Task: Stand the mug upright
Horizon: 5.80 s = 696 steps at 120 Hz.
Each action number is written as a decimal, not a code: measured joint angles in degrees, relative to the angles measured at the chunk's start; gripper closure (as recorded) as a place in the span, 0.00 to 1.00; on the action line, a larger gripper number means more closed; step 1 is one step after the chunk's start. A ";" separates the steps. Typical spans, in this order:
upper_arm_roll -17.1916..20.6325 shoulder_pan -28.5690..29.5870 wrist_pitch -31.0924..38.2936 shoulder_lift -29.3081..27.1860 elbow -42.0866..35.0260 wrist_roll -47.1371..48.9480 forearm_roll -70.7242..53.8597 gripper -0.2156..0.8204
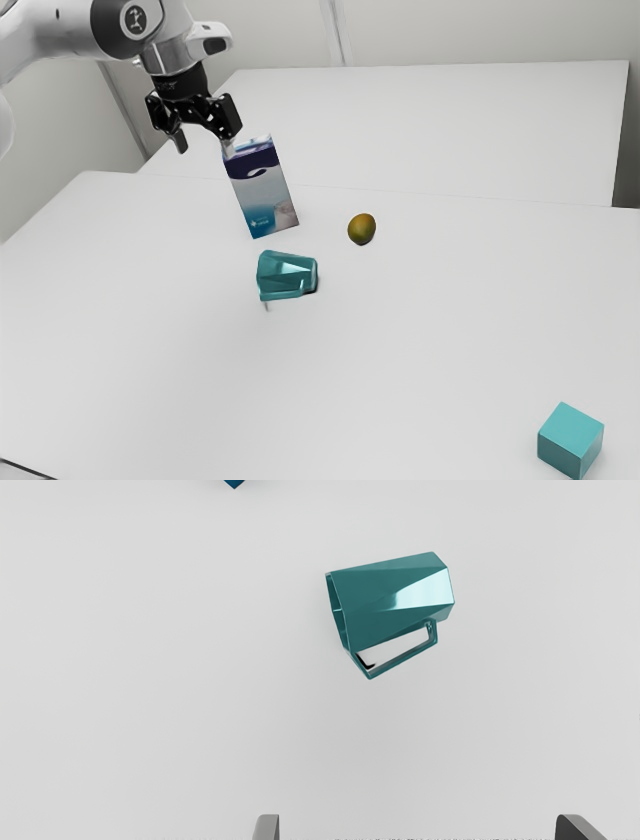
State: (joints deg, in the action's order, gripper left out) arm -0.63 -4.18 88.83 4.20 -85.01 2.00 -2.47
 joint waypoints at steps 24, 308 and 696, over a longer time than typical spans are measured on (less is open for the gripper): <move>-0.20 -0.11 -0.33 -0.01 0.00 0.06 0.07 0.21; 0.27 19.80 15.91 20.68 -24.27 -52.33 67.09 0.42; 22.42 16.95 45.72 -7.70 -50.17 -4.64 3.71 0.85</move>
State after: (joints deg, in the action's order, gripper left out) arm 21.79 12.78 134.54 -3.50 -135.18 -2.64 1.23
